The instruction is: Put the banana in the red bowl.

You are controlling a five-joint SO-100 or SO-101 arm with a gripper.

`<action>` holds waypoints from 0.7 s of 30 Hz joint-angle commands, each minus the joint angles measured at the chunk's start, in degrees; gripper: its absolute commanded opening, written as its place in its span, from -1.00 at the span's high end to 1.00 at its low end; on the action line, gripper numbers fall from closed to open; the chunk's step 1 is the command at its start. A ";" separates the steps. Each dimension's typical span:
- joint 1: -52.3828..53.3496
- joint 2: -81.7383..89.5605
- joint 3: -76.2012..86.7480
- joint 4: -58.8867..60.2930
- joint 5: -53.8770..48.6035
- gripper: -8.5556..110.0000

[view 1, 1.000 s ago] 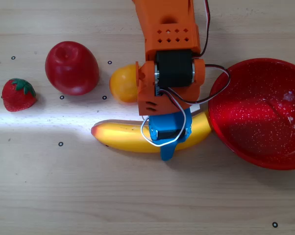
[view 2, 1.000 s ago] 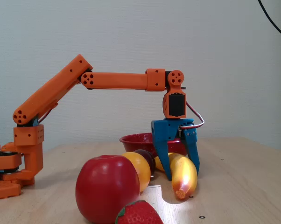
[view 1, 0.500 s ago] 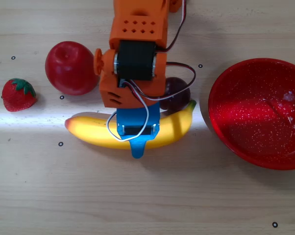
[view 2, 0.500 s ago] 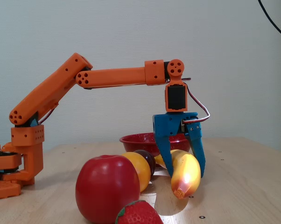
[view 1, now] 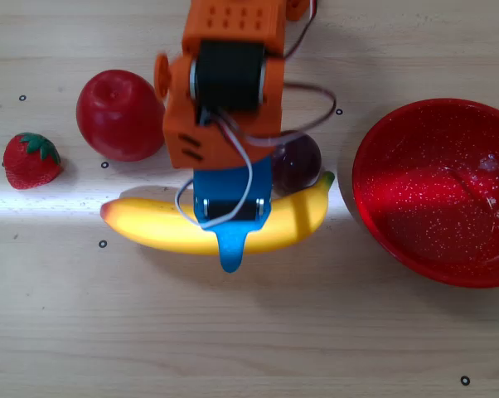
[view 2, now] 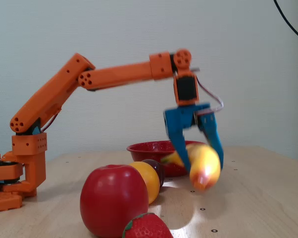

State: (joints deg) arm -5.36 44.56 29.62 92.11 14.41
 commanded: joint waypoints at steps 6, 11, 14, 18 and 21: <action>2.90 20.48 -3.34 1.58 -5.01 0.85; 6.15 27.51 3.78 1.32 -6.42 0.85; 9.23 31.73 10.02 -0.35 -6.68 0.85; 14.59 35.60 16.88 -3.52 -6.94 0.85; 18.81 37.18 21.01 -6.15 -6.94 0.85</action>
State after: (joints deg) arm 11.25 72.95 52.73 88.24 8.61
